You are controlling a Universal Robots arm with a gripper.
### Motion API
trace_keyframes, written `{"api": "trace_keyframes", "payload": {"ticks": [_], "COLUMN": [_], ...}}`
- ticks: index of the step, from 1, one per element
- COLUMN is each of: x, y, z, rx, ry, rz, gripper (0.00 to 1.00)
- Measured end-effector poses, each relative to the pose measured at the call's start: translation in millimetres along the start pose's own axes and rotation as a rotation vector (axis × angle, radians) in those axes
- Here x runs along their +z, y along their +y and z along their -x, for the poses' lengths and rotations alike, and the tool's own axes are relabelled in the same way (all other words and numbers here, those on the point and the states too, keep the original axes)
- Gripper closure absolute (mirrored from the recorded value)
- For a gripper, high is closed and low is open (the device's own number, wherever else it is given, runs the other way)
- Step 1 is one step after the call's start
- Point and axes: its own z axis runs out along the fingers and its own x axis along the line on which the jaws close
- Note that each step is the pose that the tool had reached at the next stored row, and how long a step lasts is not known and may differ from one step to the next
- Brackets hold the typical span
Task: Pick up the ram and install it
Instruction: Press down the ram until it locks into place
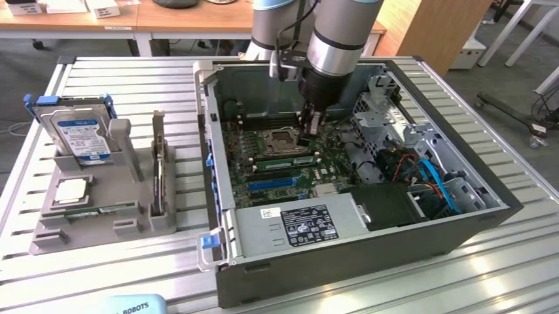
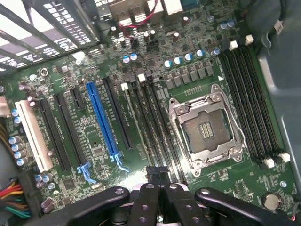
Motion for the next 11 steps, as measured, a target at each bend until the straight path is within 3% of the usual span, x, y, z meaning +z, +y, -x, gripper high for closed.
{"api": "trace_keyframes", "payload": {"ticks": [11], "x": [0.1], "y": [0.0], "z": [0.0], "rx": [0.084], "ry": [-0.0034], "rz": [-0.0018], "gripper": [0.9]}}
